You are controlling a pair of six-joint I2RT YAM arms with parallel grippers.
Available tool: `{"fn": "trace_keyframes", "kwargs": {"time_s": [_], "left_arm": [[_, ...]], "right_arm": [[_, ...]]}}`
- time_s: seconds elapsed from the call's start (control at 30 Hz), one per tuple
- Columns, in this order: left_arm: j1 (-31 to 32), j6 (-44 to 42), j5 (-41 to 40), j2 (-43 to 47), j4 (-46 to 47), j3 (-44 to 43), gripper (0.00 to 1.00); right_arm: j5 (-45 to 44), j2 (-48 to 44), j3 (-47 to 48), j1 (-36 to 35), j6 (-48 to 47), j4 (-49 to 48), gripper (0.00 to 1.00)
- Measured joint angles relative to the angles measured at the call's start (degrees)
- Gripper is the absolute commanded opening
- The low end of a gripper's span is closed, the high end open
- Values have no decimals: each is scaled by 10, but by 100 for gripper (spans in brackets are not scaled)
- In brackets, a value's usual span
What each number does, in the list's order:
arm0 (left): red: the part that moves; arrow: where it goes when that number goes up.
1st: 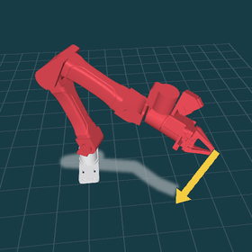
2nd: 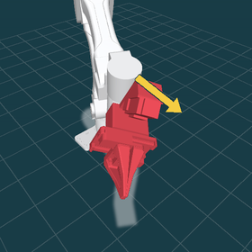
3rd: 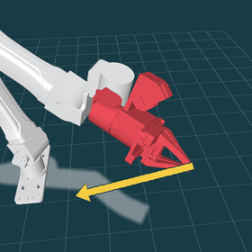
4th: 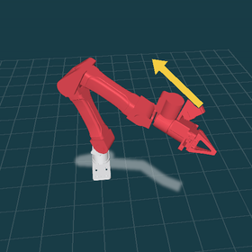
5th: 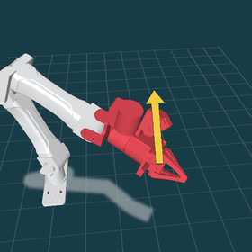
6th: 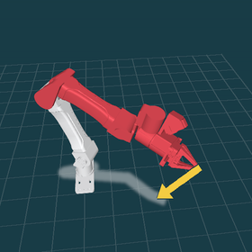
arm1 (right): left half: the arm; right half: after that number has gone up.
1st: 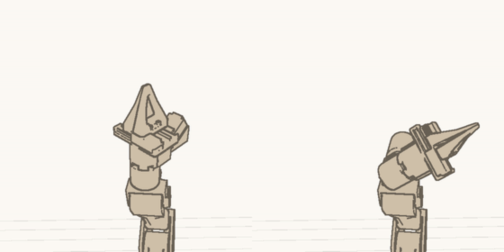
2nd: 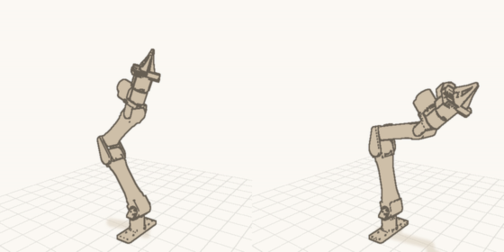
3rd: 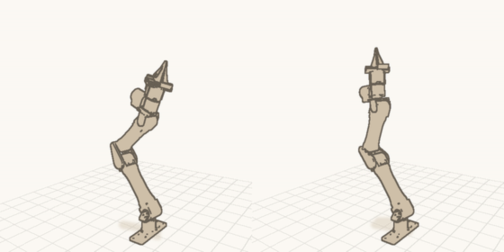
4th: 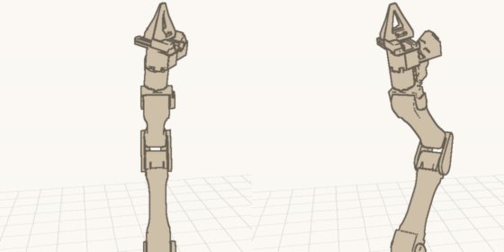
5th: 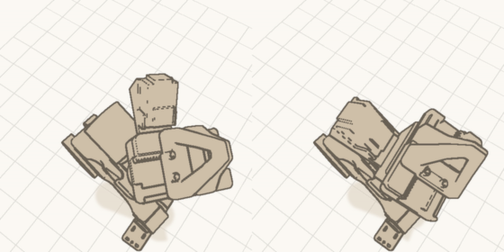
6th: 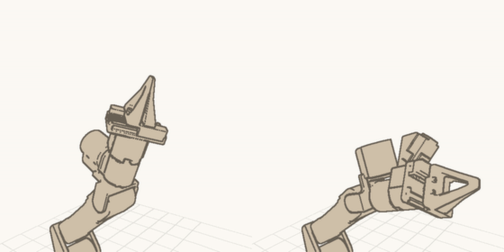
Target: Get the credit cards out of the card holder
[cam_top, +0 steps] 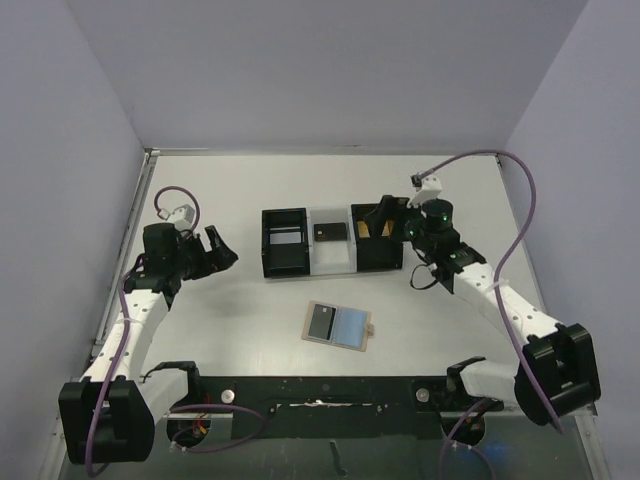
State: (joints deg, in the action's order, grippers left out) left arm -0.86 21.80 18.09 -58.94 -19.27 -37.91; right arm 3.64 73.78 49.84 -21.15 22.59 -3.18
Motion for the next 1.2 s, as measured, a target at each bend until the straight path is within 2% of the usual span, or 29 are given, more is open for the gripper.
{"fn": "trace_keyframes", "kwargs": {"time_s": [0.13,0.3,0.47,0.6,0.8,0.87,1.0,1.2], "left_arm": [[-1,5,1,-1,1,0,83],[-1,20,2,-12,12,0,83],[-2,31,6,-9,26,3,77],[-4,35,31,-3,31,6,71],[5,35,94,-2,38,7,64],[26,36,100,3,45,14,63],[108,59,106,16,64,36,58],[266,119,76,13,116,65,49]], "right_arm": [[14,-93,-108,6,101,-43,98],[49,-207,-253,17,232,-166,98],[99,-228,-326,13,327,-215,100],[101,-233,-364,-40,376,-221,97],[50,-241,-385,-149,426,-214,90],[33,-236,-385,-170,442,-212,86],[7,-199,-385,-214,469,-199,77],[-20,-146,-380,-263,512,-160,64]]}}
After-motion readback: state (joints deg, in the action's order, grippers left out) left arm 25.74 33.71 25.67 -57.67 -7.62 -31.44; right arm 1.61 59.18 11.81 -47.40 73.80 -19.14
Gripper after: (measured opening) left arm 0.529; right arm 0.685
